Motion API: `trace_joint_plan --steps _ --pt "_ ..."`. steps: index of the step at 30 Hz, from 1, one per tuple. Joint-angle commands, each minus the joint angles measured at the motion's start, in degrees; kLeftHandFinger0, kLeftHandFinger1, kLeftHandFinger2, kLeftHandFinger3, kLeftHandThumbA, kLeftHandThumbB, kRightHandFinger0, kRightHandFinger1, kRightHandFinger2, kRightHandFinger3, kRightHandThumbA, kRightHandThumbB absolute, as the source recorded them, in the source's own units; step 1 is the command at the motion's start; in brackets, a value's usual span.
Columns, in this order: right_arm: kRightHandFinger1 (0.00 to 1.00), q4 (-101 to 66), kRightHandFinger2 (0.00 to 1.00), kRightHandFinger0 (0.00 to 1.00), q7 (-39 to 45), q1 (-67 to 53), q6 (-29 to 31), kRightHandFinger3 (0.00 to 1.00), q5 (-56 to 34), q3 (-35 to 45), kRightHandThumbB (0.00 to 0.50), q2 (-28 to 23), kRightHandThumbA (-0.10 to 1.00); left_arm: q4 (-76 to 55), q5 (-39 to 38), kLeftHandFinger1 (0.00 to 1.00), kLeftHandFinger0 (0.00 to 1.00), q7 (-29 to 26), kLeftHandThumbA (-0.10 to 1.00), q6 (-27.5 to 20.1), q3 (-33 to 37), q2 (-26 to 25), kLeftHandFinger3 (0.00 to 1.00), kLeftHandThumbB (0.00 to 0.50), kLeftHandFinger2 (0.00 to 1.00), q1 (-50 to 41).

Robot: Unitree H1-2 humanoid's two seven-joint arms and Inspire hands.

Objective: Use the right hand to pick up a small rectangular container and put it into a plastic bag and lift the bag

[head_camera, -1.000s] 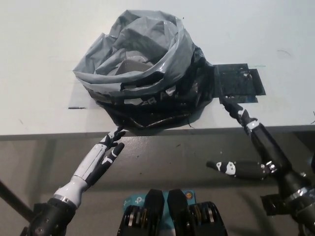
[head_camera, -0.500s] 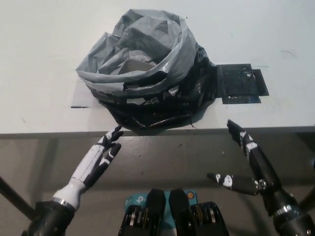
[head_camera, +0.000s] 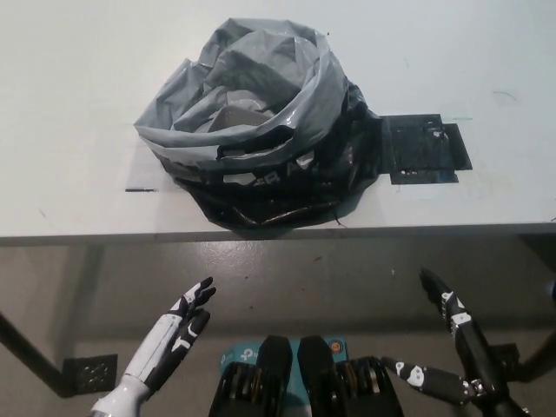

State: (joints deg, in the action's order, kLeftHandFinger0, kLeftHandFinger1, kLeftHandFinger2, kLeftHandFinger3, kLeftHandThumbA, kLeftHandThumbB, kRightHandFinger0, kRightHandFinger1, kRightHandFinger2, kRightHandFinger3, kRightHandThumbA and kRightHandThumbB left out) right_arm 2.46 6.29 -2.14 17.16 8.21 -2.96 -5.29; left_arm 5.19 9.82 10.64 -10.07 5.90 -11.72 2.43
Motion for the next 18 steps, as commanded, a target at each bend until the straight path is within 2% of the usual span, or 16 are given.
trace_joint_plan --steps 1,12,16,18 --pt "1.00 0.35 1.00 1.00 -2.05 0.37 5.89 1.00 0.66 -0.47 0.212 0.76 0.91 -2.56 0.38 1.00 1.00 -1.01 1.00 -2.36 -0.02 -0.34 1.00 0.268 1.00 -0.30" --pt "1.00 0.38 1.00 1.00 -2.04 0.43 5.49 1.00 1.52 -1.33 0.198 1.06 0.88 -2.36 0.14 1.00 1.00 -1.10 1.00 -2.16 -0.32 -0.26 1.00 0.278 1.00 -0.55" --pt "1.00 0.64 1.00 1.00 -2.17 0.79 5.67 1.00 2.14 -1.77 0.185 0.97 0.88 -2.53 0.05 1.00 1.00 -1.05 1.00 -1.94 -0.44 -0.33 1.00 0.272 1.00 -0.42" --pt "1.00 0.91 1.00 1.00 -2.36 1.00 5.57 1.00 2.50 -1.84 0.199 0.94 0.89 -2.43 0.13 1.00 1.00 -1.15 1.00 -1.98 -0.49 -0.30 1.00 0.256 1.00 -0.36"
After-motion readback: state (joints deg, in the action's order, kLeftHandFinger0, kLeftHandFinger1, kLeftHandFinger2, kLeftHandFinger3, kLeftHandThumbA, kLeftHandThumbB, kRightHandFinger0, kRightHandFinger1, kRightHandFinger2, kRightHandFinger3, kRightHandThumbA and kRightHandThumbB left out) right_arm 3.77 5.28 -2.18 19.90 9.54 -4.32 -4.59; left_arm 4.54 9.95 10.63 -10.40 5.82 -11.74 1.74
